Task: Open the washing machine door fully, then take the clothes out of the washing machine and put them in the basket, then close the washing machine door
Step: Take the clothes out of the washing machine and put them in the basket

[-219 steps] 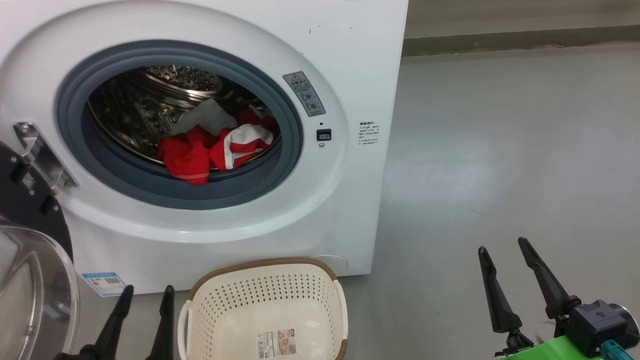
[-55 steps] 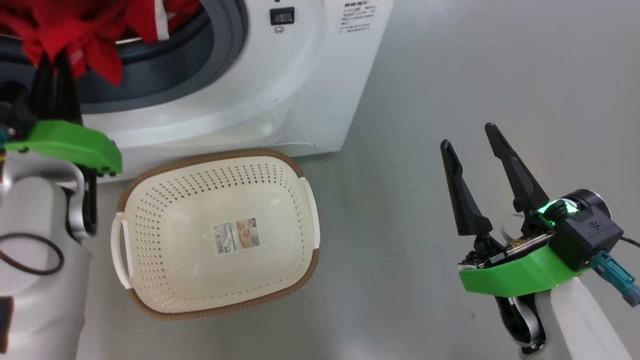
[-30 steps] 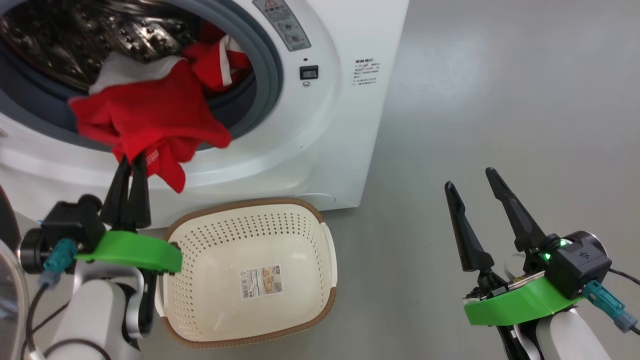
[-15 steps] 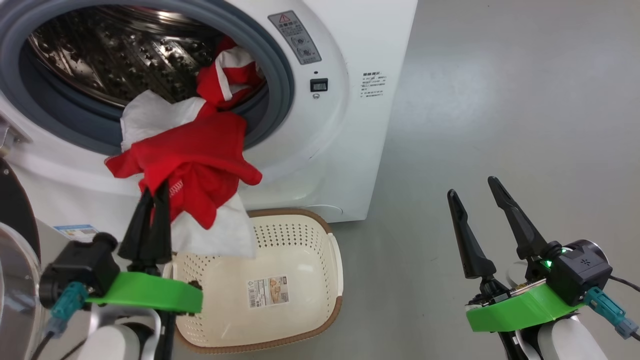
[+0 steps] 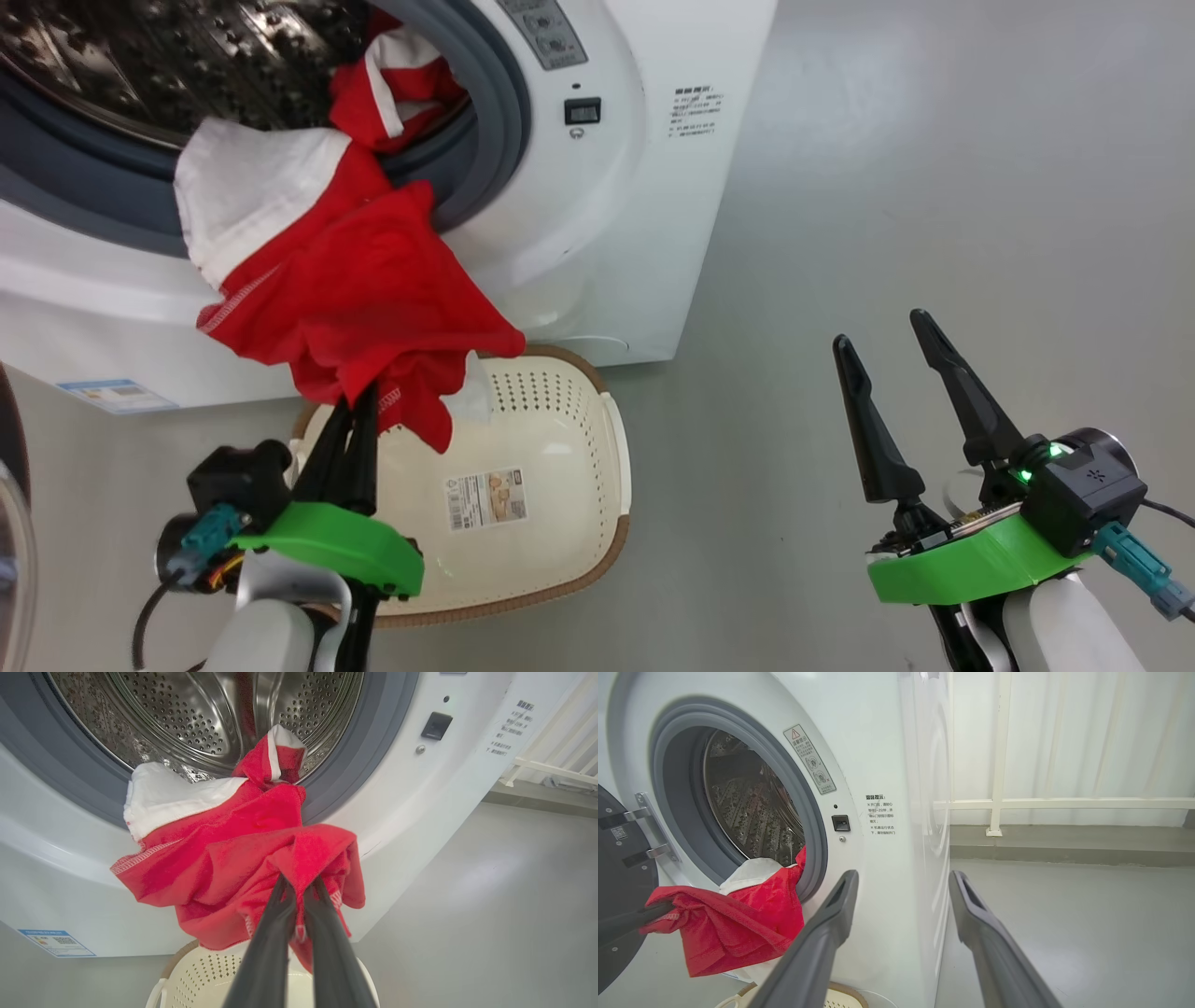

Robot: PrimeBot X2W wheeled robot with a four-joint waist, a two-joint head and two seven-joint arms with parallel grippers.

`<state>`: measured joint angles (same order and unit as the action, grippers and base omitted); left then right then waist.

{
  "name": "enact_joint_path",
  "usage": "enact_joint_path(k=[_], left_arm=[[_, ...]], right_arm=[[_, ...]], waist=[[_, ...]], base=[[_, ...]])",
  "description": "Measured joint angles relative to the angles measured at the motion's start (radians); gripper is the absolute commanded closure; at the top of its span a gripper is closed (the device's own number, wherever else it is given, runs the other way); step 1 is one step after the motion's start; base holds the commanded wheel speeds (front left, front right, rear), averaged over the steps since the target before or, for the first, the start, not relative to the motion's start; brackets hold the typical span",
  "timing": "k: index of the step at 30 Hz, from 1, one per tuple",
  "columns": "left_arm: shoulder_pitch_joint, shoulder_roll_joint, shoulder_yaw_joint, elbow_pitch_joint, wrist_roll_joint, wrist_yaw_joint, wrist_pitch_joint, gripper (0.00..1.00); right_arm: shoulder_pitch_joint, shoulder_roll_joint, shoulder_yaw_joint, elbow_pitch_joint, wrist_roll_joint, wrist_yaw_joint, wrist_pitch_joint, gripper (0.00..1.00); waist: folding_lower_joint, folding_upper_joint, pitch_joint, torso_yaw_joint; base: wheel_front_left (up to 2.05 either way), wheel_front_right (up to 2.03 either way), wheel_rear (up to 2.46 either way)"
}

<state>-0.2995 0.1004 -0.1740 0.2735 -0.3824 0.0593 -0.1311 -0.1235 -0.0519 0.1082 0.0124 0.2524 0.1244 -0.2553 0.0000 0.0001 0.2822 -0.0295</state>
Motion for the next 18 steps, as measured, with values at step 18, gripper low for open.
enact_joint_path(k=[18], left_arm=[[-0.268,-0.054,-0.035,0.634,-0.071,-0.080,-0.053,1.00]], right_arm=[[-0.067,-0.006,0.016,-0.009,-0.015,0.000,0.000,0.00]], waist=[[0.0000,0.0000,0.135,-0.003]], base=[[0.00,0.00,0.00]])
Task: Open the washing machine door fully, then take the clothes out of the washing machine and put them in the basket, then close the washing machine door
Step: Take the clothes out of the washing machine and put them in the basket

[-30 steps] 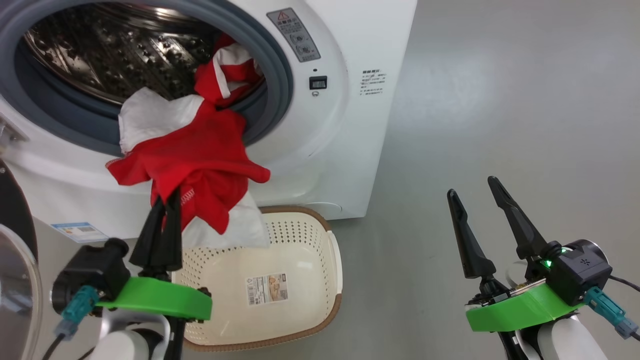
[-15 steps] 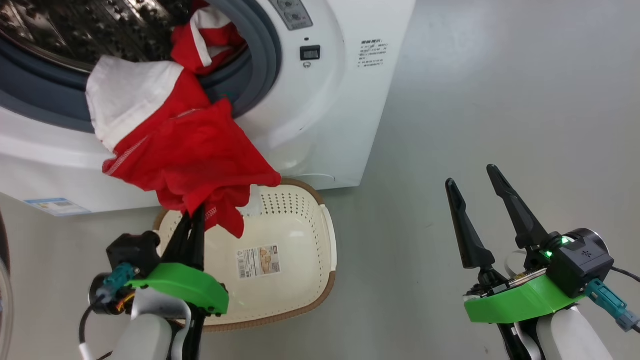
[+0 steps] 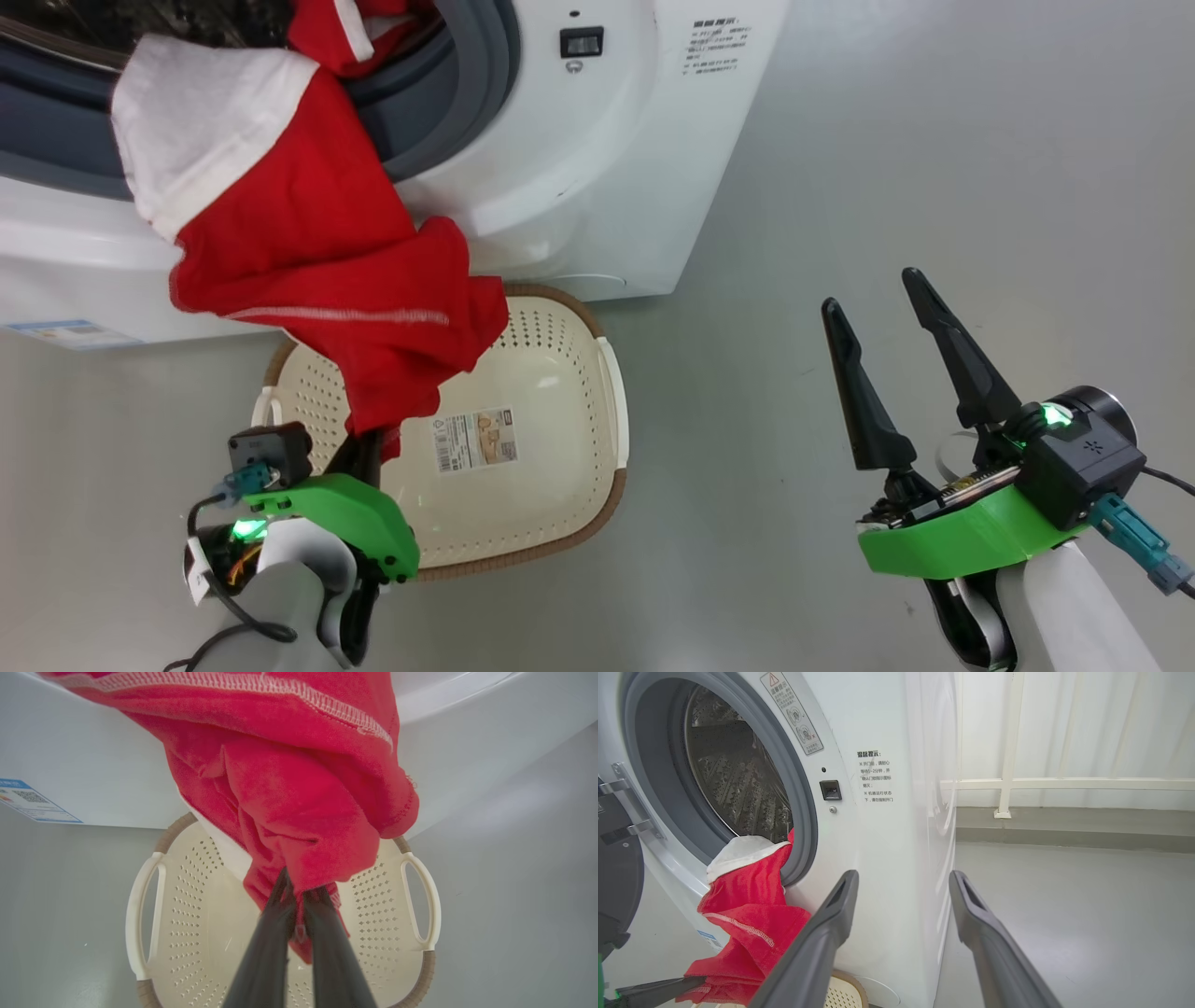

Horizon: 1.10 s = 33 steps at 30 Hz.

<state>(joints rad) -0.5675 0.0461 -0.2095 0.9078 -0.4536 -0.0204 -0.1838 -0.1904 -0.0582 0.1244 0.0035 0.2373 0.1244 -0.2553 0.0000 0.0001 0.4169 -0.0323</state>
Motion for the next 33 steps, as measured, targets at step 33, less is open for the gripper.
enact_joint_path(k=[33], left_arm=[[-0.180,-0.022,-0.098,0.379,-0.085,-0.031,0.022,0.91]], right_arm=[[-0.131,-0.010,0.042,-0.018,-0.001,0.000,0.000,0.00]], waist=[[0.0000,0.0000,0.226,-0.027]], base=[[0.00,0.00,0.00]])
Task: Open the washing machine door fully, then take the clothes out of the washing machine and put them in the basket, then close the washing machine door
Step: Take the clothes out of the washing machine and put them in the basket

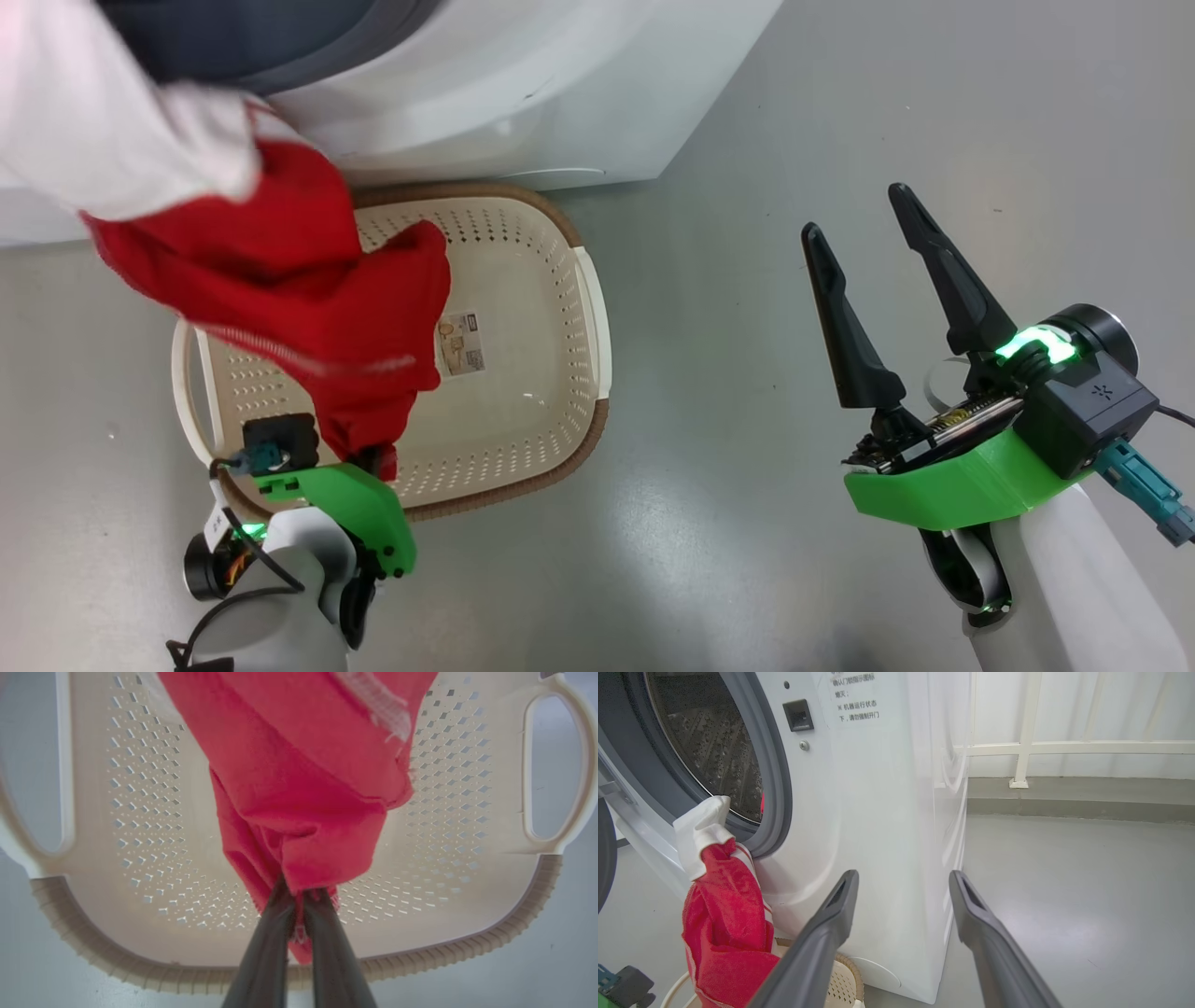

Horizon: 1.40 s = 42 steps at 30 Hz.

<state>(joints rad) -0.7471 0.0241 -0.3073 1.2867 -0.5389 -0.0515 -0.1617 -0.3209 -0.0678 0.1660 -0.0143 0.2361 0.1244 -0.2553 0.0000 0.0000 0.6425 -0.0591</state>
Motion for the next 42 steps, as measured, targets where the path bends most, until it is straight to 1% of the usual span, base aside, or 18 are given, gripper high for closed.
enact_joint_path(k=[1,2,10,14,18,23,28,30,34,42], left_arm=[[-0.001,0.000,-0.002,0.000,-0.001,0.003,-0.010,0.57],[-0.003,0.000,-0.004,0.001,-0.002,0.003,-0.018,0.00],[-0.036,0.000,-0.018,0.004,-0.018,0.016,-0.044,0.00],[-0.037,0.000,-0.022,0.005,-0.026,0.007,-0.062,0.00],[-0.049,0.000,-0.026,0.004,-0.025,0.007,-0.079,0.00],[-0.060,0.000,-0.024,-0.029,-0.024,0.006,-0.088,0.00],[-0.054,0.003,-0.011,-0.131,-0.007,0.009,-0.088,0.00],[-0.040,0.005,-0.006,-0.169,0.011,0.017,-0.088,0.00],[0.013,0.008,0.013,-0.238,0.031,0.026,-0.088,0.00],[0.110,0.008,0.053,-0.378,0.050,0.026,-0.088,0.00]], right_arm=[[0.000,0.000,0.000,0.000,0.000,0.000,0.000,0.00],[0.000,0.000,0.000,0.000,0.000,0.000,0.000,0.00],[0.000,0.000,0.002,0.001,0.000,0.000,0.000,0.00],[0.000,0.001,0.002,0.002,0.000,0.000,0.000,0.00],[0.000,0.002,0.002,0.003,0.000,0.000,0.000,0.00],[0.001,0.003,0.003,0.010,0.000,0.000,0.000,0.00],[0.002,0.004,0.002,0.014,0.000,0.000,0.000,0.00],[0.002,0.004,0.000,0.016,0.000,0.000,0.000,0.00],[0.011,0.005,-0.008,0.021,0.000,0.000,0.000,0.00],[0.034,0.004,-0.023,0.030,0.000,0.000,0.000,0.00]], waist=[[0.0000,0.0000,0.001,0.000],[0.0000,0.0000,0.001,0.000],[0.0000,0.0000,-0.003,-0.003],[0.0000,0.0000,-0.009,-0.003],[0.0000,0.0000,-0.019,-0.001],[0.0000,0.0000,-0.036,0.007],[0.0000,0.0000,-0.059,0.017],[0.0000,0.0000,-0.071,0.021],[0.0000,0.0000,-0.099,0.029],[0.0000,0.0000,-0.171,0.047]], base=[[0.00,0.00,0.00],[0.00,0.00,0.00],[0.00,0.00,0.00],[0.00,0.00,0.00],[0.00,0.00,0.00],[0.00,0.00,0.00],[0.00,0.00,0.00],[0.00,0.00,0.00],[0.00,0.00,0.00],[0.00,0.00,0.00]])
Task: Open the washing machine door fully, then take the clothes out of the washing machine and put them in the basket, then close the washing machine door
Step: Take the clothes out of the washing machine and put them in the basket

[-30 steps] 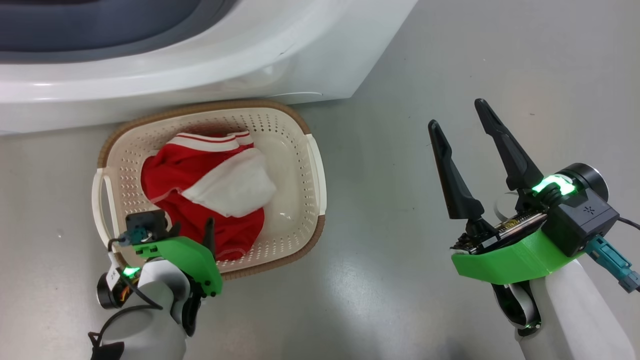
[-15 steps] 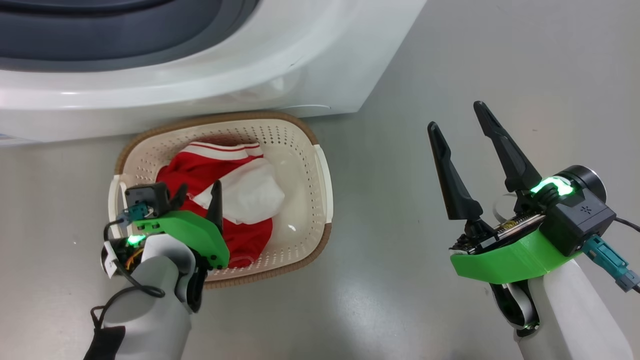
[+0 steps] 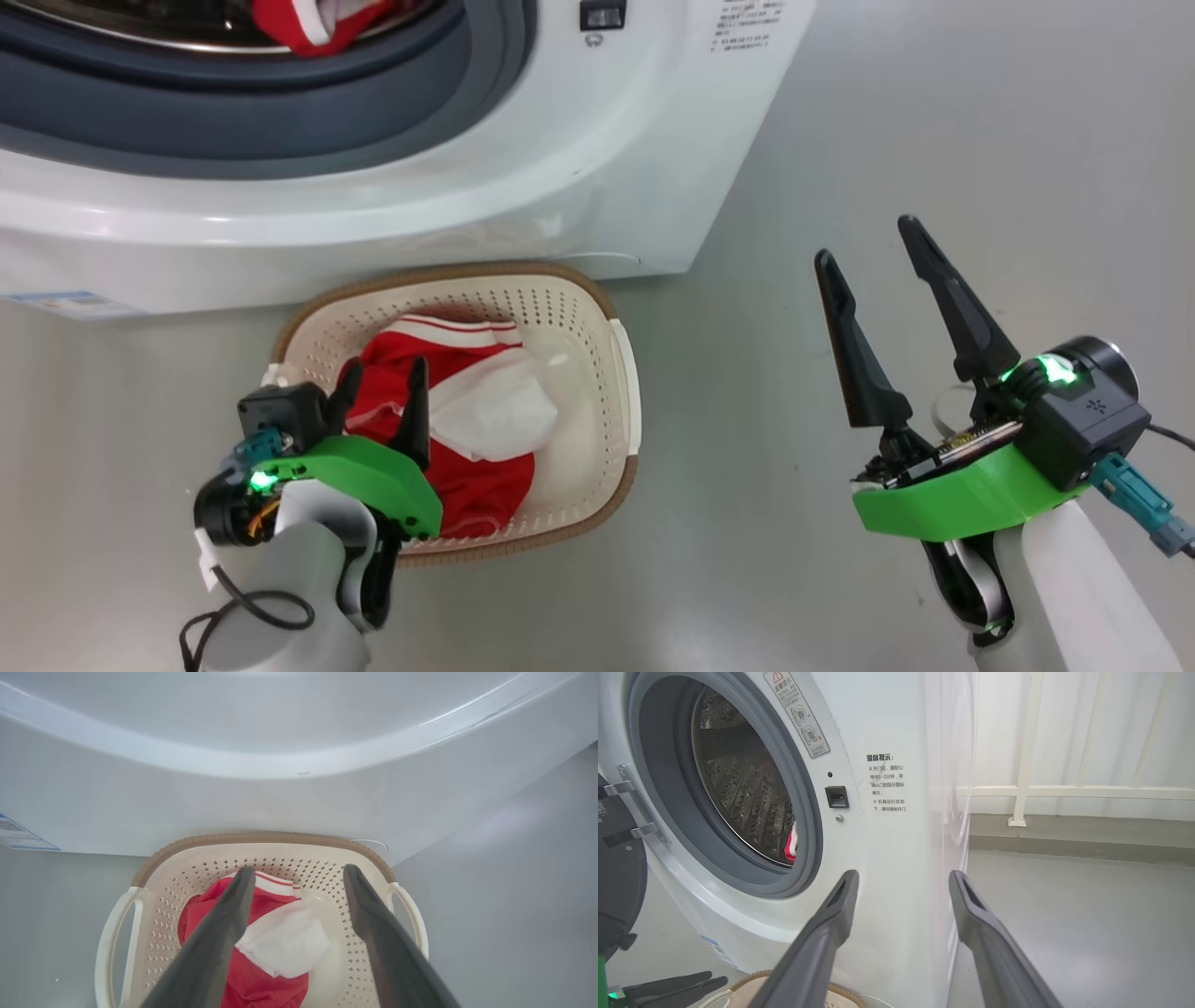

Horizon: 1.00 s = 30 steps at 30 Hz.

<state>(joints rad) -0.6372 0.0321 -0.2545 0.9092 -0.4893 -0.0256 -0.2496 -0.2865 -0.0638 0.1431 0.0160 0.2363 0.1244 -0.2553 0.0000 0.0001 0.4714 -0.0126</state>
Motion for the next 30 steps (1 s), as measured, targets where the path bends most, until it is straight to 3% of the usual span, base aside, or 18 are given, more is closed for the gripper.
enact_joint_path(k=[11,22,30], left_arm=[[0.124,0.000,0.024,-0.205,0.072,0.001,0.000,0.00],[0.278,0.023,0.060,-0.428,0.168,0.035,0.000,0.00],[0.389,0.038,0.095,-0.524,0.175,0.027,0.000,0.00]], right_arm=[[0.058,0.000,-0.009,0.014,0.000,0.000,0.000,0.00],[0.123,0.004,-0.044,0.029,0.000,0.000,0.000,0.00],[0.183,0.007,-0.077,0.038,-0.005,0.000,0.000,0.00]], waist=[[0.0000,0.0000,-0.107,0.019],[0.0000,0.0000,-0.211,0.012],[0.0000,0.0000,-0.288,-0.008]], base=[[0.00,0.00,0.00],[0.00,0.00,0.00],[0.00,0.00,0.00]])
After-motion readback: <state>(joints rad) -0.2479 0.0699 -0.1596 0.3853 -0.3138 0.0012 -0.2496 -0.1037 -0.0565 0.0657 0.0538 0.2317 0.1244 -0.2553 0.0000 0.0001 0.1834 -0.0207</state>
